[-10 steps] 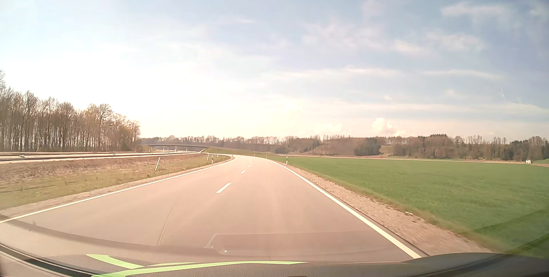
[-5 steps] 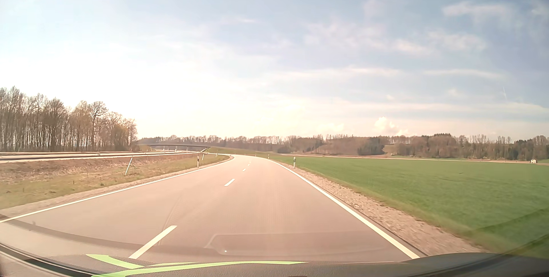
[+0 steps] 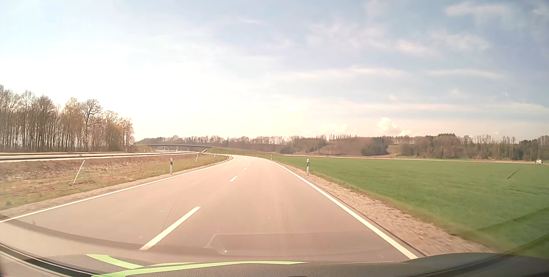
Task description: Follow the waypoints while adhering to traffic rules and regulations
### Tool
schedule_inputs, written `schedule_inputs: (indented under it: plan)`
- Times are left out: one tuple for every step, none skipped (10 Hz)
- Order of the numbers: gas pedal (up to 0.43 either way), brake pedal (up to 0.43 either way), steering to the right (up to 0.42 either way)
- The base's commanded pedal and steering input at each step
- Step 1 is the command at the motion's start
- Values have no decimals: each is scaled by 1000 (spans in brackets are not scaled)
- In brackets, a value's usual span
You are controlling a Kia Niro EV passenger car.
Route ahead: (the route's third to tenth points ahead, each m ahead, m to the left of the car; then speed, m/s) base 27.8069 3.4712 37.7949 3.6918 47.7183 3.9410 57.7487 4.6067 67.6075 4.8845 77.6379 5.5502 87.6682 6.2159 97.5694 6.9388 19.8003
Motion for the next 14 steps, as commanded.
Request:
schedule_inputs:
  plan:
    - [189, 0, -5]
    - [189, 0, -5]
    - [189, 0, -5]
    - [189, 0, -4]
    - [189, 0, -5]
    - [189, 0, -5]
    - [189, 0, -5]
    - [189, 0, -5]
    - [189, 0, -5]
    - [189, 0, -5]
    - [189, 0, -6]
    - [189, 0, -6]
    - [189, 0, -6]
    - [189, 0, -6]
